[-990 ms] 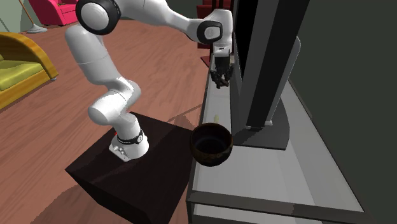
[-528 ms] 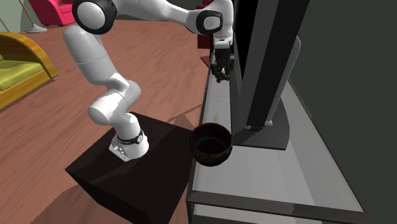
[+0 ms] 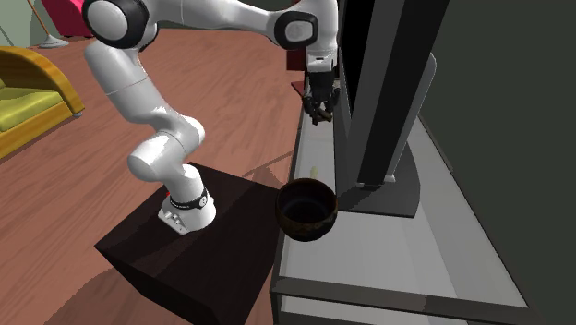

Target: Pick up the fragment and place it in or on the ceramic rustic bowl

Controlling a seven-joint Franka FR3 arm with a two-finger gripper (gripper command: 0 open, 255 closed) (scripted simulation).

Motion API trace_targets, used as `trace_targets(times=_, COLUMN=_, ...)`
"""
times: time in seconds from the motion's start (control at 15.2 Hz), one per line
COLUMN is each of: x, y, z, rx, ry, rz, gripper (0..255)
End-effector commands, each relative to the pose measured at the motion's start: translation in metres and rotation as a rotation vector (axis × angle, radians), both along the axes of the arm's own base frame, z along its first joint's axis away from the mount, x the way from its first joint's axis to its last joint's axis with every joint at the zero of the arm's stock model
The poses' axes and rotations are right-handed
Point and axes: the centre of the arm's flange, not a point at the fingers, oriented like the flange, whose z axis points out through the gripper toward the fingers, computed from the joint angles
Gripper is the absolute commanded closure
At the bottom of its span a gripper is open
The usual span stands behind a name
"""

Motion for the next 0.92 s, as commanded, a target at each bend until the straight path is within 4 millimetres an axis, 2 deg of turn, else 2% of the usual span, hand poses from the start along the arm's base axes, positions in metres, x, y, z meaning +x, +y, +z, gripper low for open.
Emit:
trace_targets(times=0.0, x=0.005, y=-0.027, z=-0.003, rx=0.000, ry=0.001, rz=0.001, gripper=255)
trace_targets(times=0.86, x=0.034, y=-0.196, z=0.001, rx=0.000, ry=0.001, rz=0.001, gripper=255)
